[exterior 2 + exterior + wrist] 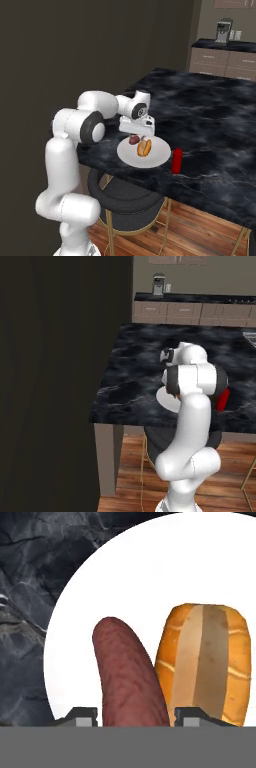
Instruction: Move the hot dog bun to the plate on the dining table and place the condiment next to that plate. Then navigate to the fridge and take the sausage and place it on the plate as well.
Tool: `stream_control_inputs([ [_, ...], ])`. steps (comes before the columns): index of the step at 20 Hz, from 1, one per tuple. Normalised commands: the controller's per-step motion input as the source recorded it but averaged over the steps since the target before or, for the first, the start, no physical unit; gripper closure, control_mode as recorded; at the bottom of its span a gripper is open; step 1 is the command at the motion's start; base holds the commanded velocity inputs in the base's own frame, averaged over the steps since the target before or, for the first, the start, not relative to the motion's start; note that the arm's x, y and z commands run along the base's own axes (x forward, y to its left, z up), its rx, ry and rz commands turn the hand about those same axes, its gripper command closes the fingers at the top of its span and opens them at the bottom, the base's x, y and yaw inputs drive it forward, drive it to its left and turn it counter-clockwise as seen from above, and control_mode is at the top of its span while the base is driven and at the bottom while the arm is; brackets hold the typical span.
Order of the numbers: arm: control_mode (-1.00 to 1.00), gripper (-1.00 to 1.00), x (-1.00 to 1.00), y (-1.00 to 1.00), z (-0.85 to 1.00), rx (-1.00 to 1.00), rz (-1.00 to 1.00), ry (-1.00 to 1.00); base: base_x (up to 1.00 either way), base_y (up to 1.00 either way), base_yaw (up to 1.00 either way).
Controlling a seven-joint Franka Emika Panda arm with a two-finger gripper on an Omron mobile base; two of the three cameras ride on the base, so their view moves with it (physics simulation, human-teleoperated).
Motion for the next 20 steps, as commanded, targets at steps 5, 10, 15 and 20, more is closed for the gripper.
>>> stream_control_inputs([
  [5, -1.00, 1.00, 0.00, -0.08, -0.38, 0.00, 0.00, 0.00, 0.00, 0.00, 0.00],
  [10, -1.00, 1.00, 0.10, 0.00, -0.33, 0.00, -0.02, -0.04, 0.00, 0.00, 0.00],
  [15, -1.00, -1.00, 0.01, -0.10, -0.15, 0.01, -0.02, -0.05, 0.00, 0.00, 0.00],
  [20, -1.00, -1.00, -0.10, -0.29, 0.04, 0.03, 0.00, -0.01, 0.00, 0.00, 0.00],
])
